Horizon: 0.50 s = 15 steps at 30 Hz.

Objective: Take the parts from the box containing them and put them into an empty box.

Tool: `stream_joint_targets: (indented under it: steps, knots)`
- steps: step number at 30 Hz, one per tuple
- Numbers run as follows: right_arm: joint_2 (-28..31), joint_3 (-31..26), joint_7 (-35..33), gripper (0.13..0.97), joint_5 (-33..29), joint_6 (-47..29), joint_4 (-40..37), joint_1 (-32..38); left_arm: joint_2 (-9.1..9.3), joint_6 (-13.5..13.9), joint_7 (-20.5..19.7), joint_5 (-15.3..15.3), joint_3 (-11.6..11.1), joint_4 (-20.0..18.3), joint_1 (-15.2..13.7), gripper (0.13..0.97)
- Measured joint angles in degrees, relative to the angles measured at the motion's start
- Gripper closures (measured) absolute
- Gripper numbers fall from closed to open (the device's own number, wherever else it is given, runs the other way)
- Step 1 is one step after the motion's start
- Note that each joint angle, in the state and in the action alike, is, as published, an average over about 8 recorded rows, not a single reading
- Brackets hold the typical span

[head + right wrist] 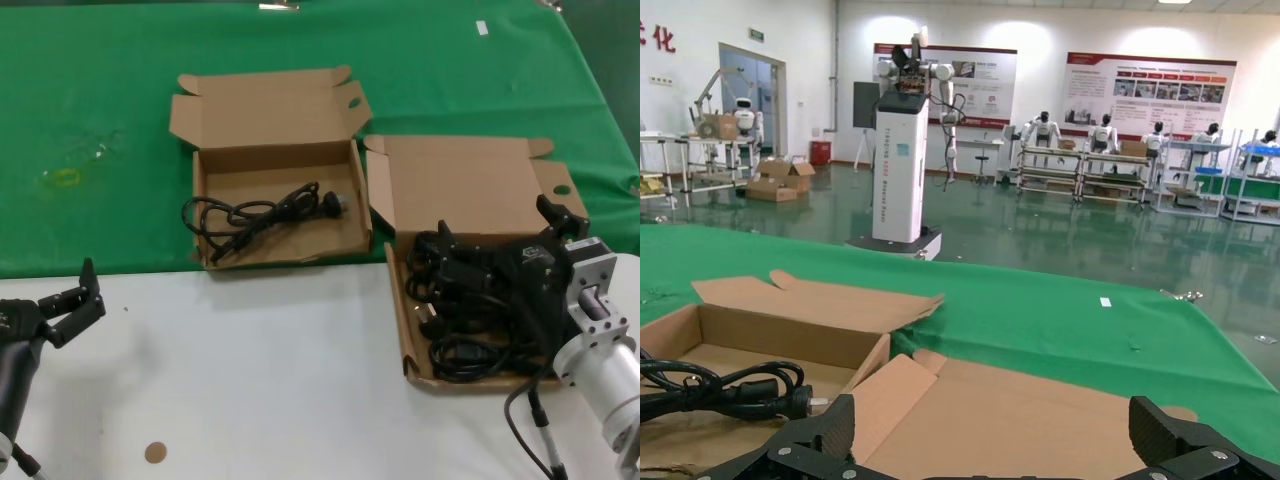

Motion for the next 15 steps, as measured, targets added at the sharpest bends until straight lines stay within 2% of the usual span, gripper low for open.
stream_joint_targets:
  steps: [15]
  knots:
    - [0.0,0.0,0.0,0.129,0.0,0.0,0.0,0.0,0.00,0.0,0.0,0.0,0.0,0.0,0.0,0.132]
